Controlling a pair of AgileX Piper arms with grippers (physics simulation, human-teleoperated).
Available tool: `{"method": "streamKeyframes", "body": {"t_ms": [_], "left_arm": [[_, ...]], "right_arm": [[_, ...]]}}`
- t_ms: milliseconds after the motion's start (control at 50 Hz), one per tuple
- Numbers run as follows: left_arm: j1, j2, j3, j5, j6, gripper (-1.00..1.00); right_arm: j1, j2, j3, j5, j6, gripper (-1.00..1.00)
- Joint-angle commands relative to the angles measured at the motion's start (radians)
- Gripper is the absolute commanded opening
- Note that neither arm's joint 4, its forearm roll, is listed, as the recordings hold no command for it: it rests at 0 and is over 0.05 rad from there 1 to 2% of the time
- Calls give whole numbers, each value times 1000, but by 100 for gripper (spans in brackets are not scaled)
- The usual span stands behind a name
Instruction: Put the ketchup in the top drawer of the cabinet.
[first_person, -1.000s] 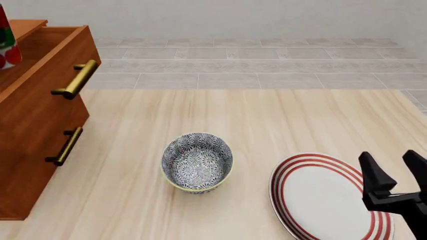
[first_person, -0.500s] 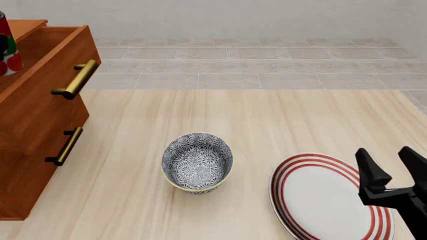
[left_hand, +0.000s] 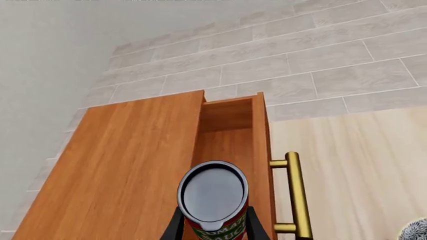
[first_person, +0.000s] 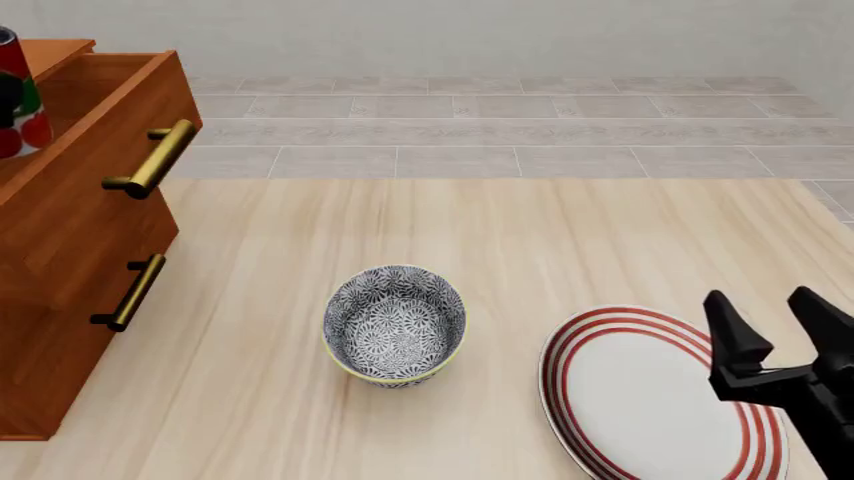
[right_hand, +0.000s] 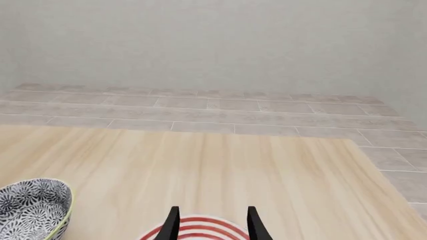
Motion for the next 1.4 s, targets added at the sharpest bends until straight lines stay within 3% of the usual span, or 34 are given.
{"method": "streamKeyframes", "body": {"t_ms": [20, 120, 140, 620, 800, 940, 1100, 1400], "left_arm": [[-10, -9, -7, 8, 14, -100], [-26, -17, -8, 16, 10, -100], [-26, -15, -11, 18, 9, 100], [-43, -39, -15, 33, 27, 100], [-59, -60, -121, 112, 14, 100], [-147, -154, -179, 216, 55, 100], [-188, -193, -215, 270, 63, 100], [-304, -302, -214, 349, 89, 100]], "right_arm": [[2, 43, 0, -41, -1, 100], [3, 68, 0, -64, -6, 100], [4, 69, 0, -63, -6, 100], [7, 147, 0, -137, -8, 100], [8, 151, 0, -140, -8, 100], [8, 151, 0, -140, -8, 100], [8, 151, 0, -140, -8, 100], [8, 151, 0, -140, -8, 100]]}}
